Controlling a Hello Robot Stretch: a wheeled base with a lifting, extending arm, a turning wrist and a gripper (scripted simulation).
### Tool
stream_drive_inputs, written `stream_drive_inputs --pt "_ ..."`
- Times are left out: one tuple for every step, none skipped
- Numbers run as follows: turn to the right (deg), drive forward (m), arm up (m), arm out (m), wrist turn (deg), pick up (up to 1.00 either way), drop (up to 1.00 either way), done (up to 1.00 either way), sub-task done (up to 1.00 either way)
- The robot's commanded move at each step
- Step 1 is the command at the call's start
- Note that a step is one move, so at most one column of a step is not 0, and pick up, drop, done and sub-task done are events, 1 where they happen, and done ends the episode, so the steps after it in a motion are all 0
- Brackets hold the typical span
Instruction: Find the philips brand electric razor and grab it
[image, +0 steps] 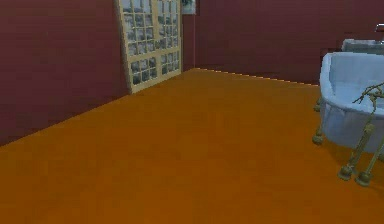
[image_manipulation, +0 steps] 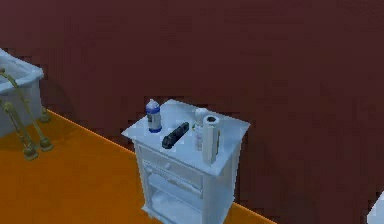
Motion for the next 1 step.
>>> stream_drive_inputs --pt "0.0 0.00 0.50 0.00 0.0 0.00 0.00 0.00 0.00"
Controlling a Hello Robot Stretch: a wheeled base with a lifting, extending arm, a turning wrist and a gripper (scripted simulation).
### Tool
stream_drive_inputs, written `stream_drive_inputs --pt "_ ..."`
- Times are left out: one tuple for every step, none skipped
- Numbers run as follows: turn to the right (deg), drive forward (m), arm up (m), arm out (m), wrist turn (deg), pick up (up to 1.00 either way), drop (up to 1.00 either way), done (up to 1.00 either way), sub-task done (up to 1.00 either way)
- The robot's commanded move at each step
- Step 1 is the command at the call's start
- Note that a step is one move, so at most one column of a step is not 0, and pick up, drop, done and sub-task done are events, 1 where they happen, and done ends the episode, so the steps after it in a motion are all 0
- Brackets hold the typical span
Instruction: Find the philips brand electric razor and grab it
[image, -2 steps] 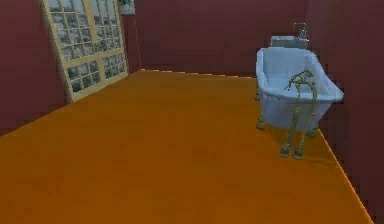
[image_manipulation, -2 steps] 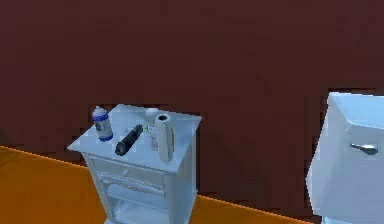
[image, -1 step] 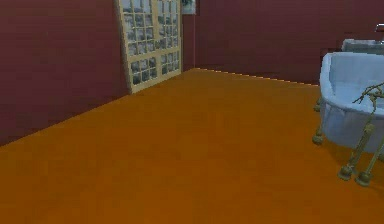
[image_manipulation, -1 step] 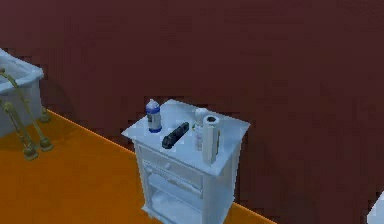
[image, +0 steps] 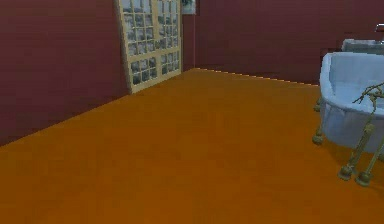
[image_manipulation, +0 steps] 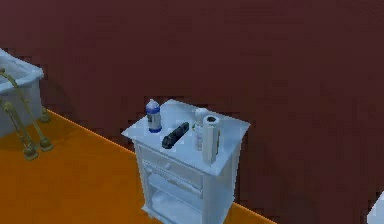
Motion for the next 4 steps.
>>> stream_drive_inputs --pt "0.0 0.00 0.38 0.00 0.0 0.00 0.00 0.00 0.00" --pt "0.0 0.00 0.00 0.42 0.0 0.00 0.00 0.00 0.00" --pt "0.0 0.00 0.00 0.00 45.0 0.00 0.00 0.00 0.00" --pt "0.0 0.00 0.00 0.00 45.0 0.00 0.00 0.00 0.00"
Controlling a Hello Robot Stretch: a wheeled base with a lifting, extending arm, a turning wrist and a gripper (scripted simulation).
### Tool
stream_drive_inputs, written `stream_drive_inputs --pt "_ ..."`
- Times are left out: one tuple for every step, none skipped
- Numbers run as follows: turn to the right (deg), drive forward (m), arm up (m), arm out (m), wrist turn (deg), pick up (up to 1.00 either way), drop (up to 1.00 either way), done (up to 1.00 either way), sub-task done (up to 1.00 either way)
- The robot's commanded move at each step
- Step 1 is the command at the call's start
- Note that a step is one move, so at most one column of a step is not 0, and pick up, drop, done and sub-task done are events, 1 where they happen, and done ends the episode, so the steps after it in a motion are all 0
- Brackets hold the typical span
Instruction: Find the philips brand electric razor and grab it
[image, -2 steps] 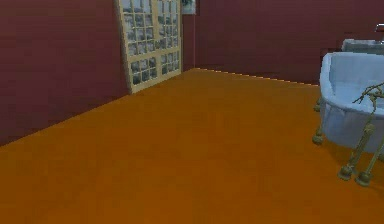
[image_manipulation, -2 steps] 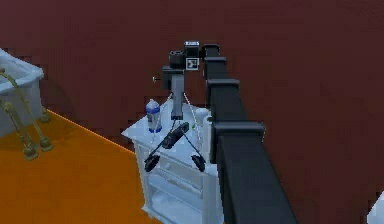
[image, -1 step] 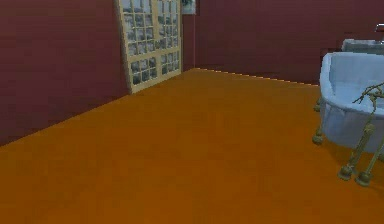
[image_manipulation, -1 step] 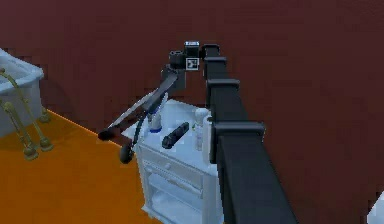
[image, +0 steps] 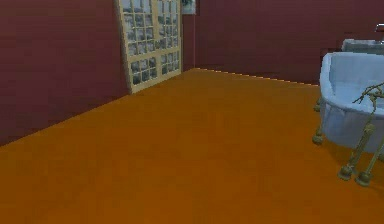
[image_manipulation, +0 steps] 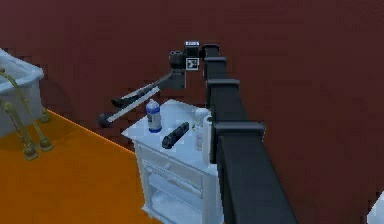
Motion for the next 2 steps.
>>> stream_drive_inputs --pt "0.0 0.00 0.00 0.00 45.0 0.00 0.00 0.00 0.00" --pt "0.0 0.00 0.00 0.00 21.0 0.00 0.00 0.00 0.00"
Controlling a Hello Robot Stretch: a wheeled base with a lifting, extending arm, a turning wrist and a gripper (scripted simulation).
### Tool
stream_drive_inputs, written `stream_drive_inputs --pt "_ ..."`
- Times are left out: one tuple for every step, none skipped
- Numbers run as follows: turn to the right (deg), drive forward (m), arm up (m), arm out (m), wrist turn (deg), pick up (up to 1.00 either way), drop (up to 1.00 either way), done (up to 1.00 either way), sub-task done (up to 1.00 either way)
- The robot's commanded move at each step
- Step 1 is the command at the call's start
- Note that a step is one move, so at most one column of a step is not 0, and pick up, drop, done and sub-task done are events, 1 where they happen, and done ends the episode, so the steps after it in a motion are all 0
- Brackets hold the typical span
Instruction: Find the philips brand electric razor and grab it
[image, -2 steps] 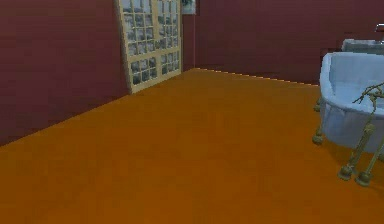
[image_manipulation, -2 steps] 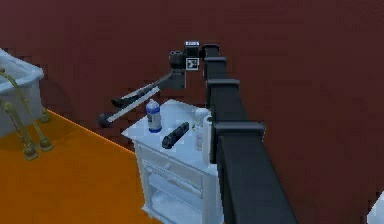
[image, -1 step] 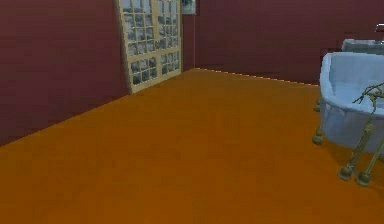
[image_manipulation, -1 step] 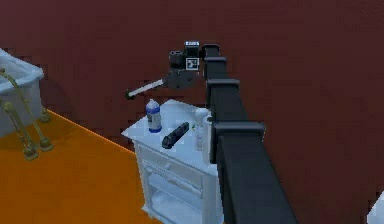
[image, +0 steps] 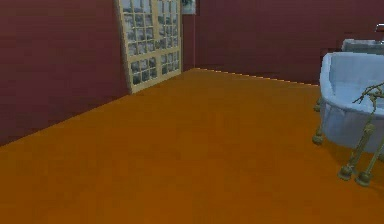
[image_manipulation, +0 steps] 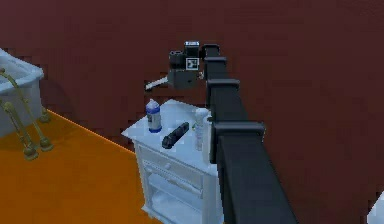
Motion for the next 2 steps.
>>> stream_drive_inputs --pt "0.0 0.00 -0.28 0.00 0.0 0.00 0.00 0.00 0.00" --pt "0.0 0.00 0.00 0.00 0.0 1.00 0.00 0.00 0.00"
